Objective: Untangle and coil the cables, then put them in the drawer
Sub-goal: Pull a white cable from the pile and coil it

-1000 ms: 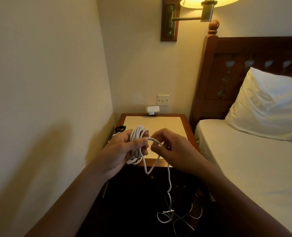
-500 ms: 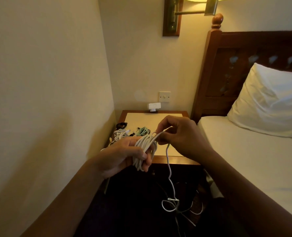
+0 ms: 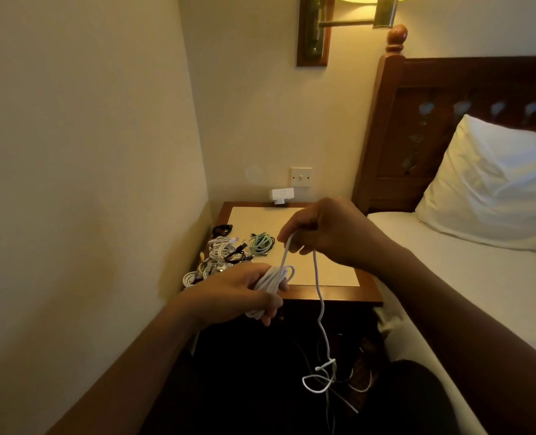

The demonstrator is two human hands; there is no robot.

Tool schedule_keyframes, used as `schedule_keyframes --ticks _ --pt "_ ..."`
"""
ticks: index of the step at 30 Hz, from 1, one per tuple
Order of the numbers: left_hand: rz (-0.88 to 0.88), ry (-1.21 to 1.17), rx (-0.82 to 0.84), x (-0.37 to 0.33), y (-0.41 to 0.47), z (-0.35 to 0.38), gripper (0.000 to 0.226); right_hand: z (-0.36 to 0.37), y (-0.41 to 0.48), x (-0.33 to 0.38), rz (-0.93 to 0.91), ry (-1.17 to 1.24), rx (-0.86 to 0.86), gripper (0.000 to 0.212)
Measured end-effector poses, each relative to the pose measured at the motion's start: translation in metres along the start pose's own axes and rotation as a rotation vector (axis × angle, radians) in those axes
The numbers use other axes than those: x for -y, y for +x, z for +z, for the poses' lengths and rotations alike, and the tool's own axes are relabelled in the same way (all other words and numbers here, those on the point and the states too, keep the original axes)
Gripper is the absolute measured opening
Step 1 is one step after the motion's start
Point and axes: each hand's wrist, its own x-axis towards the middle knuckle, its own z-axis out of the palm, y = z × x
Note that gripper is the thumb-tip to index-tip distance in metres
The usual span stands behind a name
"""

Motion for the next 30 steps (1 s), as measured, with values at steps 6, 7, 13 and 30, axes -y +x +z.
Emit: schedule_keyframes --ticks 6,7,13,30 --pt "0.053 -0.123 0.015 -0.008 -0.009 -0.004 0.029 -0.007 -0.003 -0.017 0.035 0.172 -0.199 0.015" --pt "0.044 -0.109 0.007 -0.006 -0.01 -0.006 0.029 -0.008 -0.005 -0.019 0.042 0.188 -0.223 0.015" --pt "0.104 -0.123 0.036 0.0 -0.002 0.005 0.019 -0.002 -0.005 -0.003 -0.055 0.153 -0.247 0.015" --pt "0.535 -0.85 -0.368 -0.034 0.031 -0.003 0.034 0.123 -0.036 -0.009 0.081 0.064 0.073 0.033"
